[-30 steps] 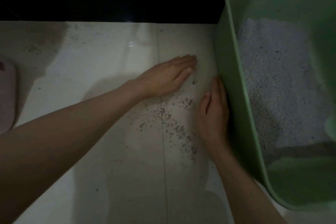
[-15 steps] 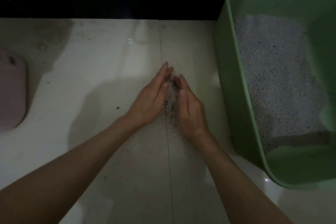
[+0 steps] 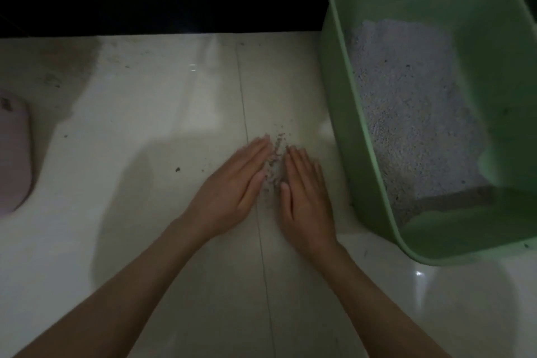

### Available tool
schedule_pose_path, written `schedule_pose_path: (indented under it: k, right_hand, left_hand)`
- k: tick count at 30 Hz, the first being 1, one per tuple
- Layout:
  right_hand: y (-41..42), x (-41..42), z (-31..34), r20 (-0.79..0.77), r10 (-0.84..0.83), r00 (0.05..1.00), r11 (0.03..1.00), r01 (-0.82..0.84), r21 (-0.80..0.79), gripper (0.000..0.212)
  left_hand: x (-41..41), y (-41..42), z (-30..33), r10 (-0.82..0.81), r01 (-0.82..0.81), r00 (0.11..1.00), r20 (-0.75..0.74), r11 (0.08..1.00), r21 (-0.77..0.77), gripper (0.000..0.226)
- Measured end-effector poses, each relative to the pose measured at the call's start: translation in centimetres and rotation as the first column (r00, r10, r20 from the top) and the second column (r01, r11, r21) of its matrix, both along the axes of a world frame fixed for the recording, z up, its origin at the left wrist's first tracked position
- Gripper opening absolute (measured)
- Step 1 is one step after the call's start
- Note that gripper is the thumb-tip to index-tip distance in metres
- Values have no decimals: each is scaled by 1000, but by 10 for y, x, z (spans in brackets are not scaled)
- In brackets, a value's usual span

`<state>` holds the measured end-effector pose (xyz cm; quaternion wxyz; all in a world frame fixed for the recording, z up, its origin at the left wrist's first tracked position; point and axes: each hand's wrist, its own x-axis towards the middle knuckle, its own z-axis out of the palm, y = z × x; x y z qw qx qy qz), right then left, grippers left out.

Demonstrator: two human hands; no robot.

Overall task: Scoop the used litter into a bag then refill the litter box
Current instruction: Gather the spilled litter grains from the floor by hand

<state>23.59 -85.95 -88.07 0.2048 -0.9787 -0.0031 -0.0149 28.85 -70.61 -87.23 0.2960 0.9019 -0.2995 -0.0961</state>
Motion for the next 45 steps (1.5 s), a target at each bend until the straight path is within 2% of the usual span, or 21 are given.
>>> schedule_pose_path:
  k: [1, 3, 4, 6, 7, 8, 9, 10, 13, 15, 17, 19, 22, 25, 29, 32, 34, 36, 38, 43, 45]
  right_hand:
    - [-3, -11, 0, 19, -26, 999, 1000, 26, -8, 52]
    - [-9, -31, -1, 15, -123, 992, 992, 123, -14, 52]
    - [-12, -40, -1, -10, -188, 982, 982, 187, -18, 54]
    - [-14, -52, -2, -59, -311, 949, 950, 307, -59, 58]
    - [-13, -57, -3, -64, -348, 935, 936, 343, -82, 59]
    - [-11, -59, -4, -59, -359, 931, 931, 354, -89, 59]
    - [-6, -60, -4, -56, -346, 937, 937, 341, -75, 58]
    - [-1, -59, -4, -55, -302, 952, 953, 300, -48, 57]
    - [15, -53, 0, -23, -86, 996, 996, 86, 12, 55]
    - [17, -53, 4, -2, -76, 997, 997, 76, 24, 54]
    - [11, -63, 8, 4, -196, 981, 979, 195, 55, 52]
    - [-2, -85, 10, -17, -266, 964, 963, 266, 51, 55]
    - [-15, -125, 5, -64, -277, 959, 959, 271, -79, 58]
    - [-6, -139, -1, -102, -265, 959, 946, 239, -218, 60]
    - [18, -91, -6, -72, -129, 989, 971, 111, -212, 59]
    - [20, -53, 1, -51, -10, 999, 984, 1, -177, 56]
    - [16, -56, 10, -25, 139, 990, 975, -141, -170, 55]
    - [10, -84, 15, -8, 434, 901, 883, -426, -196, 53]
    - [8, -123, 14, -36, 688, 725, 705, -679, -206, 50]
    - [25, -197, -4, -105, 904, 415, 406, -909, -93, 51]
    - [34, -203, -9, -98, 938, 332, 325, -943, -74, 54]
  left_hand:
    - [-6, 6, 1, 80, -80, 997, 18, 997, -14, 54]
    - [-14, 24, -2, 291, -298, 950, 110, 953, 55, 54]
    - [-18, 34, -5, 408, -423, 902, 140, 899, 112, 55]
    - [-25, 52, -10, 625, -642, 766, 151, 734, 221, 58]
    - [-29, 55, -11, 696, -706, 702, 148, 656, 267, 60]
    - [-33, 53, -12, 727, -732, 670, 149, 616, 291, 61]
    - [-35, 46, -11, 716, -722, 682, 151, 625, 298, 61]
    - [-37, 37, -11, 672, -682, 726, 148, 675, 281, 61]
    - [-45, -1, -10, 425, -440, 897, 124, 885, 154, 55]
    - [-51, -16, -7, 300, -308, 949, 91, 948, 86, 53]
    - [-56, -17, -5, 296, -304, 950, 100, 949, 80, 53]
    - [-65, -4, -5, 363, -376, 925, 113, 916, 137, 55]
    - [-95, 23, -5, 465, -479, 877, 118, 828, 291, 63]
    - [-124, 33, -5, 430, -432, 896, 107, 790, 435, 67]
    - [-99, 7, -8, 292, -304, 951, 100, 826, 475, 67]
    - [-67, -10, 4, 205, -201, 978, 25, 916, 347, 66]
    - [-64, -2, 16, 227, -232, 973, 49, 934, 271, 62]
    - [-85, 23, 21, 295, -306, 952, 84, 913, 271, 59]
    - [-120, 58, 15, 374, -380, 924, 84, 867, 323, 60]
    - [-198, 130, 3, 605, -544, 795, 27, 694, 471, 66]
    - [-214, 132, 3, 614, -545, 789, 38, 669, 504, 67]
